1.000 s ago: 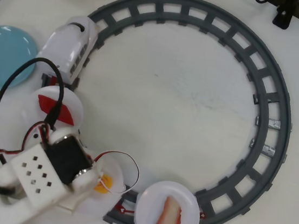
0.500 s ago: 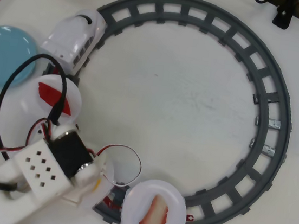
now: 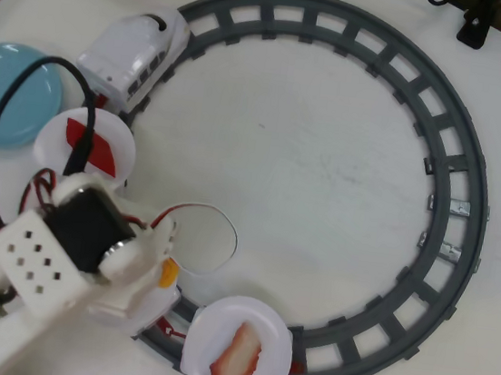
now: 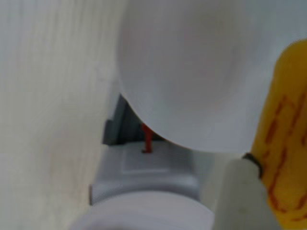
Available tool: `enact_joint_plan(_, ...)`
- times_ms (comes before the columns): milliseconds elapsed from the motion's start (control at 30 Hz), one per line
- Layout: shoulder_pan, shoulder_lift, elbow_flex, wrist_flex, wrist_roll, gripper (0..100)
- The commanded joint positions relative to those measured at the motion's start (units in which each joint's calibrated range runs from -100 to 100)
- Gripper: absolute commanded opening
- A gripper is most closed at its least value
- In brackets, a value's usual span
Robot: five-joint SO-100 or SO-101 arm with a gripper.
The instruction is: Pick up the sushi from the Shinkansen and put it on the blue dish
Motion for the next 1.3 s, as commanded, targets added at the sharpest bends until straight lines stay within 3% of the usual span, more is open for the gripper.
enact_joint_plan(0, -2.39, -0.57, -9.71, 1.84, -0.25, 3)
enact_joint_plan(233, -11.89, -0.41, -12.59, 1.84, -2.29, 3)
enact_joint_plan(667, -37.42, 0.84, -11.96, -2.92, -12.17, 3)
enact_joint_plan(1267, -46.40, 26.63, -31.98, -7.84, -14.53, 3)
